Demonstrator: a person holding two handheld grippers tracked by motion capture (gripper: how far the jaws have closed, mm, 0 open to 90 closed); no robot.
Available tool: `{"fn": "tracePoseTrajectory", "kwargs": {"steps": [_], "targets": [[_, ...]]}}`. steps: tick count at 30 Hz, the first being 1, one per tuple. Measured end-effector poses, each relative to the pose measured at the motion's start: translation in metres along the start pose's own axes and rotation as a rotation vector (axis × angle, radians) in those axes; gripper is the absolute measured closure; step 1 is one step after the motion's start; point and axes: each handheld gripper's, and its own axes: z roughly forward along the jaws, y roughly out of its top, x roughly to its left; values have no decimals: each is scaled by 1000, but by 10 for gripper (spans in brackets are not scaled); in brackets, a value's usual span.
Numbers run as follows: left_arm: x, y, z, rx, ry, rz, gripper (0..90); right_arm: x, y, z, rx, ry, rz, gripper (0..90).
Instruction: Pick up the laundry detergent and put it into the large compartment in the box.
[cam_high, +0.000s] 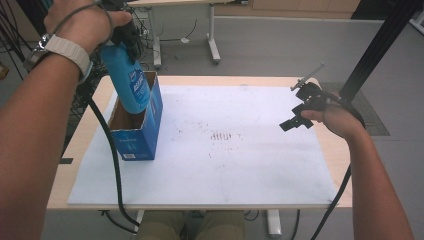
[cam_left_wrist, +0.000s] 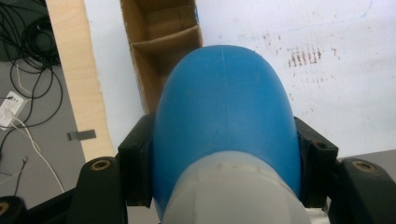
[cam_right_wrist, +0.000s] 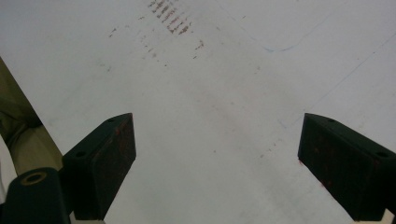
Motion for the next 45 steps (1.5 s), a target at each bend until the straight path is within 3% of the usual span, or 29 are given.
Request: {"fn": "tracePoseTrajectory", "kwargs": {"steps": [14, 45], "targets": [[10, 1, 5, -3, 21, -55, 375, -1, 2, 2, 5, 1, 0, 113], [19, 7, 23, 0, 34, -74, 374, -5, 4, 5, 9, 6, 7, 113]]}}
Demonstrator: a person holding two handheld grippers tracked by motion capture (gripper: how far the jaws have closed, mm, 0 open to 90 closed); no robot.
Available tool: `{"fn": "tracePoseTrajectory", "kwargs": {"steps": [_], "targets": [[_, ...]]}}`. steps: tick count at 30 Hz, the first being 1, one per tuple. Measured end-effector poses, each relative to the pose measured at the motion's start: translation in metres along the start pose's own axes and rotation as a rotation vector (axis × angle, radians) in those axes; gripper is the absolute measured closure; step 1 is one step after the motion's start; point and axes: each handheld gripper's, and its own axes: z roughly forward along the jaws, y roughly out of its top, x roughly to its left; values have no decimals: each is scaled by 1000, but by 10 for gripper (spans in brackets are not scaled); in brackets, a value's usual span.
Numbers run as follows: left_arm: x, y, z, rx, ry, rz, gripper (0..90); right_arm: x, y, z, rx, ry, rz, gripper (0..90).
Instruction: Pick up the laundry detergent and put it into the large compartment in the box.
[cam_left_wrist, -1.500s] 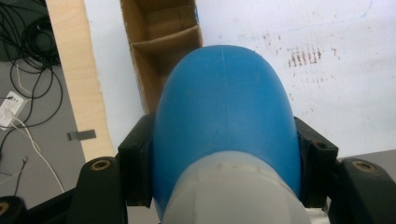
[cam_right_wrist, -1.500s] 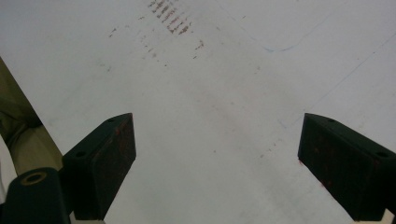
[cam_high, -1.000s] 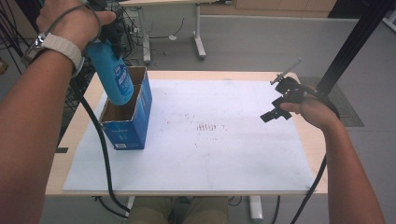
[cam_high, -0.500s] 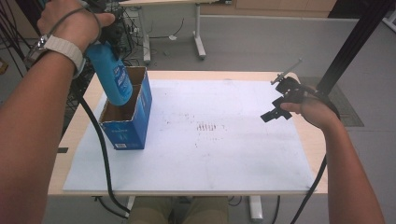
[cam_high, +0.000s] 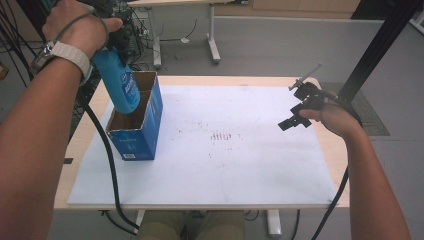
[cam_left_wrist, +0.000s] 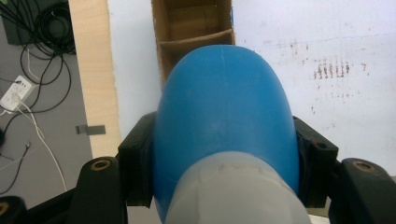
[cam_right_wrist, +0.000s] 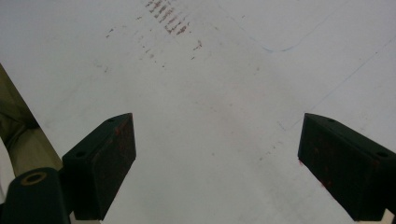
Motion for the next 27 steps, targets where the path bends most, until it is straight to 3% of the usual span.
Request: {"fn": "tracePoseTrajectory", "kwargs": {"steps": [27], "targets": [[7, 5, 26, 17, 3, 17, 375, -2, -2, 1, -2, 3, 7, 113]]}}
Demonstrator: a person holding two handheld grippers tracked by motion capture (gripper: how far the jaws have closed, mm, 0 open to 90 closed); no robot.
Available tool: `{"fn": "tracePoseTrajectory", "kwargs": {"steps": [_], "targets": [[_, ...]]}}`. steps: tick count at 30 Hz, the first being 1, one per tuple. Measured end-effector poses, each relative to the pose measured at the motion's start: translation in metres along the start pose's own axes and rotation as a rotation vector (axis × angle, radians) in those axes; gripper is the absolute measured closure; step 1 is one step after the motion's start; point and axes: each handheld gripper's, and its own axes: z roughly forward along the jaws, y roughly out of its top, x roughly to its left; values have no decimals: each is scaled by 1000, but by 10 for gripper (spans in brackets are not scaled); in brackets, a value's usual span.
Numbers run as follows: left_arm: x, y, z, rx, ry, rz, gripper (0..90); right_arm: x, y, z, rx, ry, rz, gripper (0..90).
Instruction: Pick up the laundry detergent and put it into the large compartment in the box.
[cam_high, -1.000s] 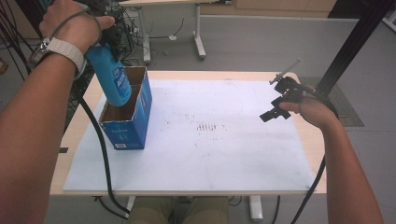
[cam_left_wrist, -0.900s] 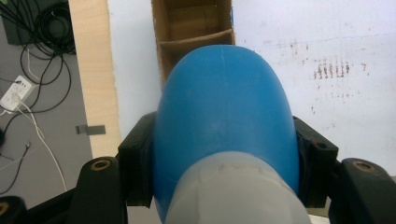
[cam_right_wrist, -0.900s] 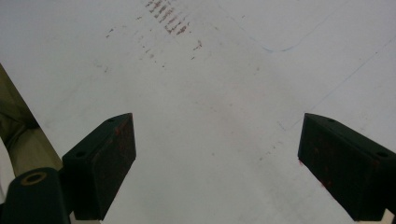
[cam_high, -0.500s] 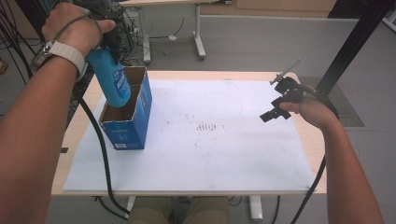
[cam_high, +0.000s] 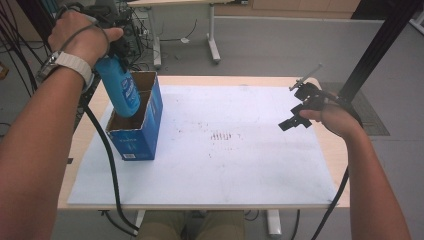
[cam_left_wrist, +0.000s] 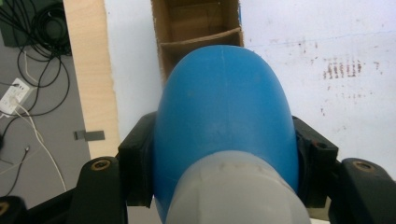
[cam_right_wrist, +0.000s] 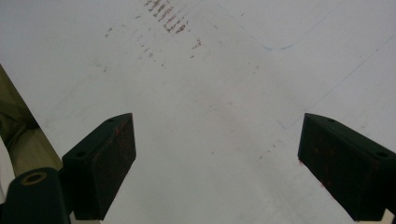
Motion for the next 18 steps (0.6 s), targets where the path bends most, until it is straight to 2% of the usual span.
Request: {"fn": "tracePoseTrajectory", "kwargs": {"steps": [18], "targets": [[2, 6, 26, 11, -5, 13, 375, -4, 1, 5, 6, 6, 3, 113]]}}
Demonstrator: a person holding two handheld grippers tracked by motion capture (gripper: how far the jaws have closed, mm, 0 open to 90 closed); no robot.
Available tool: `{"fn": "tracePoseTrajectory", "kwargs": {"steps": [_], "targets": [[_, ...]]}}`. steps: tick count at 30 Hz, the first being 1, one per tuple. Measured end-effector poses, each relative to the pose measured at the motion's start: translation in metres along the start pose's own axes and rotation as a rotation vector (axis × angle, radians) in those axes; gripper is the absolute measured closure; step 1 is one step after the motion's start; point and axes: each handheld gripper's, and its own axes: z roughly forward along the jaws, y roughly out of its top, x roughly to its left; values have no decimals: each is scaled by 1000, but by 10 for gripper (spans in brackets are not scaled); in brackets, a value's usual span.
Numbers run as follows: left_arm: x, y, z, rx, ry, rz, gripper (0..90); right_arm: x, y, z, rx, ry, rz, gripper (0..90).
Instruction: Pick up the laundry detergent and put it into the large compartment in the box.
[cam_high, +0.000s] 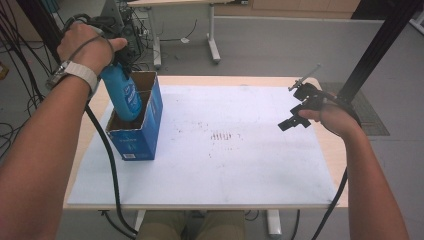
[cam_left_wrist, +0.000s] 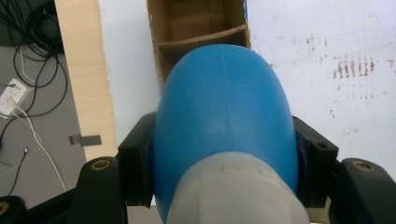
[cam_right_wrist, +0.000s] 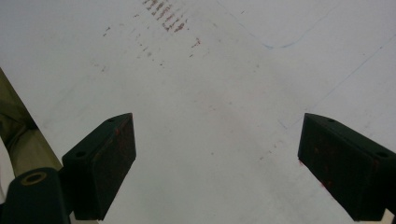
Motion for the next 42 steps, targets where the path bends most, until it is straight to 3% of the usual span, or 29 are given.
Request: {"fn": "tracePoseTrajectory", "kwargs": {"steps": [42], "targets": [[3, -3, 57, -19, 0, 21, 375, -2, -9, 2, 6, 0, 27, 113]]}}
